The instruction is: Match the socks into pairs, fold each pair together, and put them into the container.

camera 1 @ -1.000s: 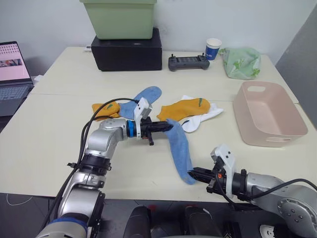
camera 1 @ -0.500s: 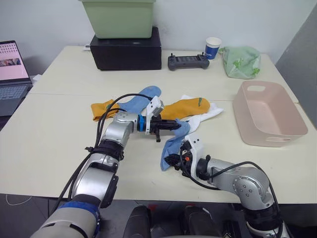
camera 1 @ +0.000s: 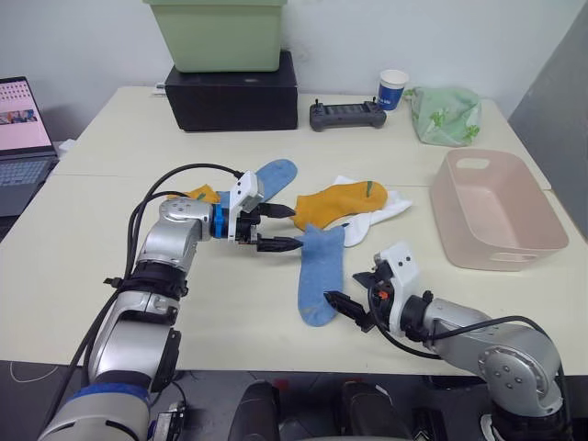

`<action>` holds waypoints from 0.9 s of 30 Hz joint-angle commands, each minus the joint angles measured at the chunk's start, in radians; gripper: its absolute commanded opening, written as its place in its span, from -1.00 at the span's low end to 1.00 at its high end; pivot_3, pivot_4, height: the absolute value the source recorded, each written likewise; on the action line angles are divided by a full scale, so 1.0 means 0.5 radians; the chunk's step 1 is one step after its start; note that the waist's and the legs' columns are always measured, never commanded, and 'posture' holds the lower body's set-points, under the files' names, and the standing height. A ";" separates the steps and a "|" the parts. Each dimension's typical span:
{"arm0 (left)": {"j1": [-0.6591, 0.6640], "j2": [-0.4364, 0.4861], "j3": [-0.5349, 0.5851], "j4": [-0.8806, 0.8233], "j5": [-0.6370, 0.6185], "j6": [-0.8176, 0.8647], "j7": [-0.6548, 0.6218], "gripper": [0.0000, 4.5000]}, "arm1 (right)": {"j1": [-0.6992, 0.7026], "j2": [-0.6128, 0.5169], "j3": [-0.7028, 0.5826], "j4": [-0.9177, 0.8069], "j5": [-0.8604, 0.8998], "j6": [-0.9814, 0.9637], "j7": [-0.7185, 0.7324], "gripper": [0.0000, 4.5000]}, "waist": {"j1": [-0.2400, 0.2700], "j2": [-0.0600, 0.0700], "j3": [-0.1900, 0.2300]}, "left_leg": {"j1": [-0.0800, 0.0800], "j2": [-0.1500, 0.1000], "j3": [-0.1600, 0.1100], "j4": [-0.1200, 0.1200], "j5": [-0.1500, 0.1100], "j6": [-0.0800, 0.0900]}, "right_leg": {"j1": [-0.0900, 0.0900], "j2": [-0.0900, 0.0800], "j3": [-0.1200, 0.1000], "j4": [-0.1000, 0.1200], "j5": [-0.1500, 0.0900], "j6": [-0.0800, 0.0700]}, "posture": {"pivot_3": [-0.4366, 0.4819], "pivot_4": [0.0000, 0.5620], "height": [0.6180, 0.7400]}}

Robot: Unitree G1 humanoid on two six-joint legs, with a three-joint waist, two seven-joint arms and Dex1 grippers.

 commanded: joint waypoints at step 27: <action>0.887 0.084 -0.545 -1.184 0.195 0.037 0.373 -0.17 | -0.799 -0.380 0.464 0.755 -0.759 -0.664 0.461 1.00 | -0.006 0.005 0.001 | 0.004 -0.001 0.001 0.000 0.000 0.001 | 0.002 -0.003 0.005 -0.003 0.001 -0.002 | -0.05 -0.47 0.92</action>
